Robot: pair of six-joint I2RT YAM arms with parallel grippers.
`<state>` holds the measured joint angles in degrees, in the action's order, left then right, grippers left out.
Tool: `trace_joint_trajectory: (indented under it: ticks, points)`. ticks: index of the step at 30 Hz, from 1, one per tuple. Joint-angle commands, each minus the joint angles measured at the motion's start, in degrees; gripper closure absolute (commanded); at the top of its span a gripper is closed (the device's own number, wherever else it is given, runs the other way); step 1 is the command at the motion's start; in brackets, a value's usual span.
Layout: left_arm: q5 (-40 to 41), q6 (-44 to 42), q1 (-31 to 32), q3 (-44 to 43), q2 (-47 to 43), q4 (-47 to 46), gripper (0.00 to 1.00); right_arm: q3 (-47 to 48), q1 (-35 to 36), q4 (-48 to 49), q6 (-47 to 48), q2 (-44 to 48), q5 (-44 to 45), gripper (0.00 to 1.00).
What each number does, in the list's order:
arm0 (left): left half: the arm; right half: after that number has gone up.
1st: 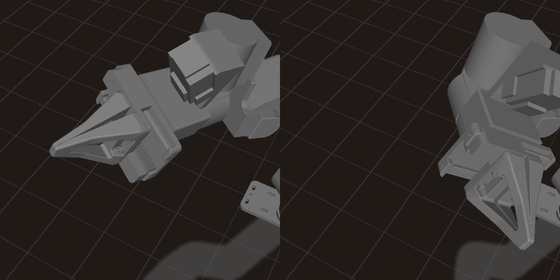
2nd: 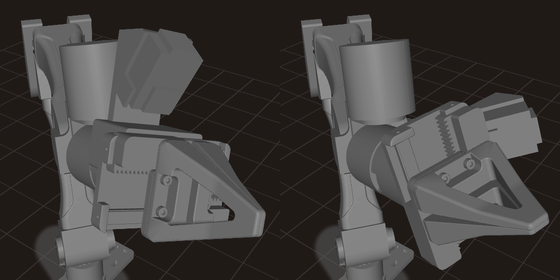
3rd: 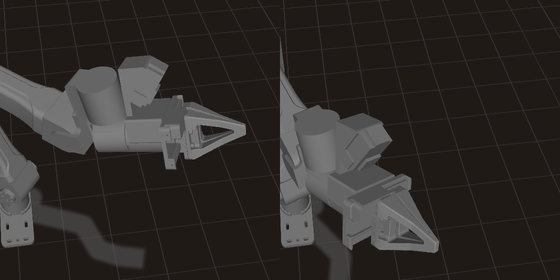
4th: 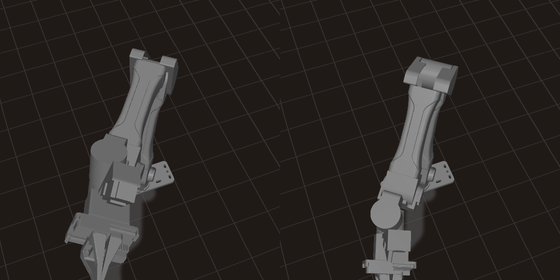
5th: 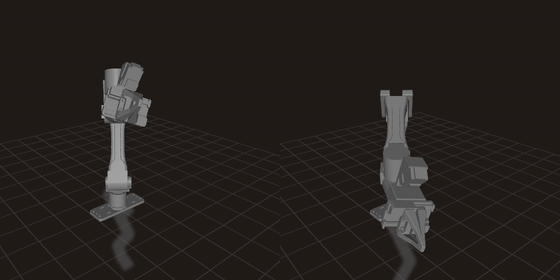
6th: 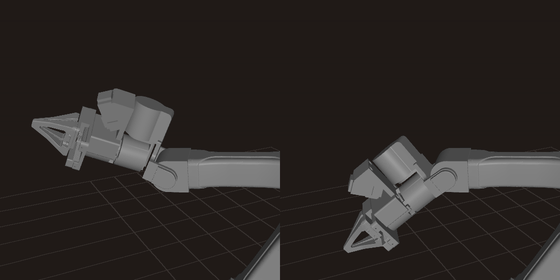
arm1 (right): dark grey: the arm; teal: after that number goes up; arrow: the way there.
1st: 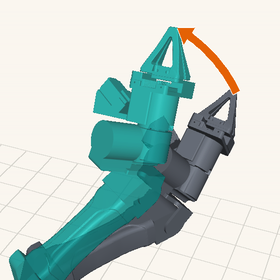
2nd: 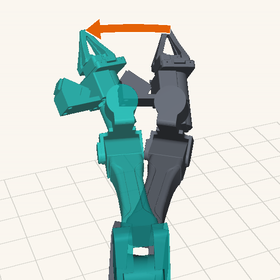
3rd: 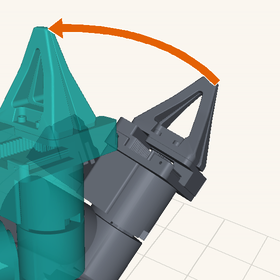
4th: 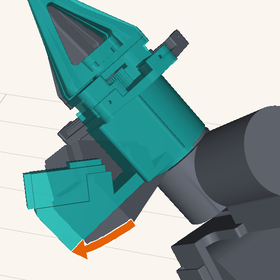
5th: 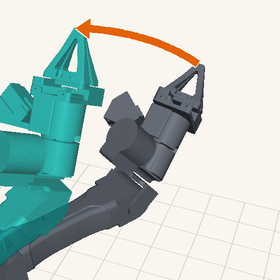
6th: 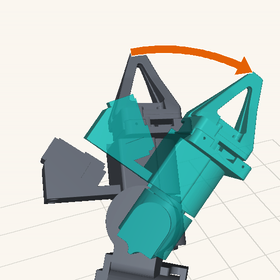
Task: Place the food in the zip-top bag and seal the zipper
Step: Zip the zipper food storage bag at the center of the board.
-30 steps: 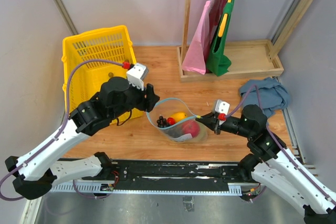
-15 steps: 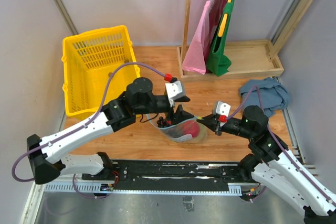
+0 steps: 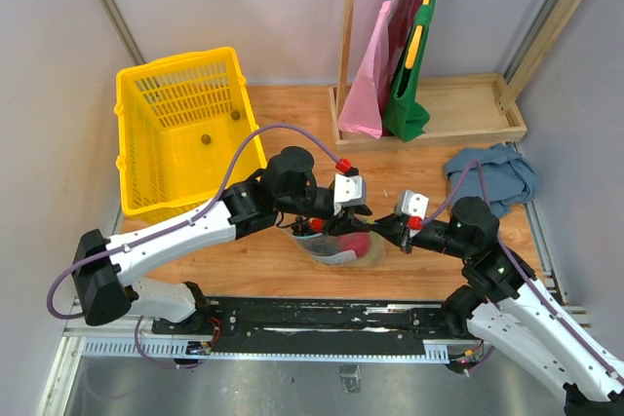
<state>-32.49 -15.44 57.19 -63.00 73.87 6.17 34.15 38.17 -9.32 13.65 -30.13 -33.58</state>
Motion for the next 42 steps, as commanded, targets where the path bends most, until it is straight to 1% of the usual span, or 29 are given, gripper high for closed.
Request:
trace_joint_trajectory:
  ticks: [1, 5, 9, 13, 17, 30, 31, 35, 36, 38, 42]
  points:
    - [-4.23, -1.85, 0.88, -1.96, 1.48, 0.05, 0.63, -0.16, -0.67, 2.15, 1.01, 1.11, -1.4, 0.99]
    - [-4.69, -1.4, 1.01, -2.33, 2.21, 0.08, 0.72, -0.47, -0.71, 2.33, 0.9, 1.12, -1.33, 0.99]
    - [-5.27, -0.92, 1.16, -3.05, 2.92, 0.11, 0.77, -0.56, -0.73, 2.34, 0.76, 1.08, -1.33, 0.99]
    - [-4.2, -1.32, 1.15, -3.65, 2.79, 2.14, 0.91, -0.37, -0.7, 0.96, 0.96, 1.46, 0.99, 0.99]
    - [-1.7, -0.84, 1.15, -2.82, 1.1, 3.89, 0.99, -0.34, -0.78, -0.02, 1.03, 2.17, 3.51, 0.99]
    - [7.86, 1.83, 1.1, 1.94, -6.63, 7.47, 1.0, 0.1, -0.75, -1.83, 0.81, 2.6, 8.24, 1.0]
    - [8.32, 2.16, 1.16, 2.25, -6.99, 7.43, 1.0, 0.05, -0.76, -1.8, 0.9, 2.62, 7.93, 0.99]
    - [6.99, 2.85, 1.13, 1.95, -6.91, 5.62, 1.0, -0.48, -0.81, 1.2, 0.34, 1.86, 0.38, 0.99]
    - [6.54, 2.79, 1.15, 1.43, -6.48, 5.42, 1.0, -0.61, -0.81, 1.92, -0.13, 1.77, -0.32, 0.98]
    - [5.22, 2.8, 1.17, 0.27, -5.55, 5.13, 1.0, -0.51, -0.73, 2.14, -0.25, 1.57, -0.98, 0.83]
    - [3.07, 3.0, 1.17, -1.24, -3.71, 4.43, 1.0, -0.22, -0.73, 3.32, -0.53, 1.11, -2.72, 0.69]
